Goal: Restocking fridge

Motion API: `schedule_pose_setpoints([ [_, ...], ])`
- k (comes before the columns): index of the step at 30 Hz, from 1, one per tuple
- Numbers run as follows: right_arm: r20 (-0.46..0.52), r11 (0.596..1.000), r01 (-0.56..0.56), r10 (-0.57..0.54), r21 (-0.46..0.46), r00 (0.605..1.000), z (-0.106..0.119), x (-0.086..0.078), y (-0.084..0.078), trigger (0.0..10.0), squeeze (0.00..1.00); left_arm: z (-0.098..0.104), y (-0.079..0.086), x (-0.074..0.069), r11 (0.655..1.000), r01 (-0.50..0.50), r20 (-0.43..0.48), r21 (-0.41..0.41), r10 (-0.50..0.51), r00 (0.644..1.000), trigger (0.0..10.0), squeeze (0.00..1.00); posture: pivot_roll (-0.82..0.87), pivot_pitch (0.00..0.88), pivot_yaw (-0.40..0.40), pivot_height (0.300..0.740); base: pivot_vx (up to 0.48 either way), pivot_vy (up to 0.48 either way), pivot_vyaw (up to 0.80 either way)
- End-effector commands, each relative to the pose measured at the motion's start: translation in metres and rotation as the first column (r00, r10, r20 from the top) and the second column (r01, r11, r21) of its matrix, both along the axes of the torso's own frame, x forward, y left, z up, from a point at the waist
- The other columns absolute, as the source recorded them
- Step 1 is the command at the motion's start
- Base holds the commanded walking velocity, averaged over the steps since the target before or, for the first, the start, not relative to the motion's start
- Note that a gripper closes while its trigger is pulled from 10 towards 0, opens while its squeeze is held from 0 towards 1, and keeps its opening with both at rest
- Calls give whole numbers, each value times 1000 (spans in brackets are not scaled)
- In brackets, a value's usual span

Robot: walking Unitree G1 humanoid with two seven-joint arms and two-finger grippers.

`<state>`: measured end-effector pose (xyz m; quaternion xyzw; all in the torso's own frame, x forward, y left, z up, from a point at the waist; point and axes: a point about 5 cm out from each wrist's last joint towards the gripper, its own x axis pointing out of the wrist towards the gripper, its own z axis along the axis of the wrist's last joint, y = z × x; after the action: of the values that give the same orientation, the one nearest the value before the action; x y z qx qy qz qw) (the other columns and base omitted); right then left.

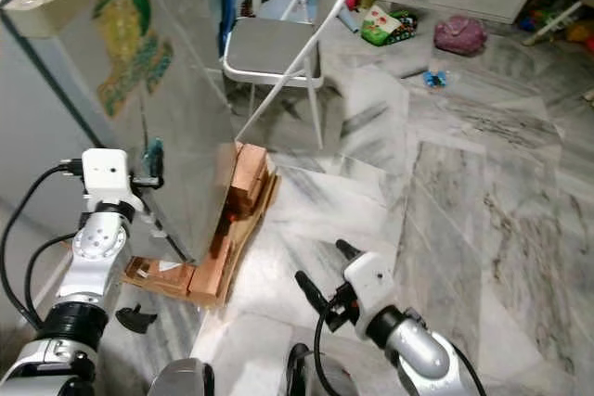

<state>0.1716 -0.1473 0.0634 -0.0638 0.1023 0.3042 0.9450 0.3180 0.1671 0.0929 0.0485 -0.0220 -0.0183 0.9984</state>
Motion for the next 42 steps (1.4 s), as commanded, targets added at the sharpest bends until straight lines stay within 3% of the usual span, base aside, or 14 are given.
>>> schedule_pose_setpoints([
  [1,14,1000,-8,8,-12,1000,1,-7,7,10000,0,19,-59,-3,959,285,73,0,-284,956,10000,0,62,90,-24,740,0,0,0],
  [2,14,1000,-8,8,-12,1000,1,-7,7,10000,0,19,-59,-3,959,285,73,0,-284,956,10000,0,62,90,-24,740,0,0,0],
  [3,15,1000,13,-13,-21,1000,0,-10,5,10000,0,27,-82,-9,925,380,95,-27,-376,922,10000,0,62,87,-27,740,0,0,0],
  [6,24,999,36,-36,-23,999,2,-13,5,10000,0,36,-104,-15,894,447,134,-42,-438,889,10000,0,57,83,-26,740,0,0,0],
  [9,43,999,49,-49,-2,998,7,-19,8,10000,0,44,-127,-23,861,497,169,-107,-477,863,10000,0,55,78,-23,740,0,0,0],
  [11,69,997,73,-74,4,995,12,-23,10,10000,0,37,-123,-20,894,435,155,-111,-417,896,10000,0,53,76,-20,740,0,0,0],
  [14,131,994,111,-109,-11,985,21,-28,14,10000,0,28,-90,-13,950,306,120,-59,-297,947,10000,0,54,74,-15,740,0,0,0],
  [21,176,990,140,-138,5,975,31,-34,25,10000,0,22,-54,-14,970,243,86,-14,-241,967,10000,0,66,62,-9,740,0,0,0],
  [29,222,986,162,-164,30,961,47,-48,39,10000,0,3,-43,-25,979,203,34,4,-203,979,10000,0,72,57,-20,740,190,-228,0],
  [30,227,981,194,-187,-9,956,35,-6,23,10000,0,0,-44,-28,979,202,24,0,-202,979,10000,0,73,56,-21,740,334,-341,0],
  [31,218,959,279,-261,-58,940,19,60,-7,10000,0,-2,-45,-30,979,205,16,4,-205,979,10000,0,76,55,-23,740,334,-341,0],
  [32,218,950,307,-287,-62,933,18,74,-15,10000,0,-3,-46,-30,979,206,14,7,-206,978,10000,0,76,55,-23,740,334,-341,0],
  [35,219,933,357,-338,-48,915,17,84,-21,10000,0,-4,-46,-31,981,195,9,16,-195,981,10000,0,83,54,-19,740,336,-339,-533],
  [42,242,928,373,-363,3,900,20,97,-14,10000,0,-10,-49,-35,981,191,-13,28,-191,982,10000,0,85,57,-8,740,363,-310,-286],
])
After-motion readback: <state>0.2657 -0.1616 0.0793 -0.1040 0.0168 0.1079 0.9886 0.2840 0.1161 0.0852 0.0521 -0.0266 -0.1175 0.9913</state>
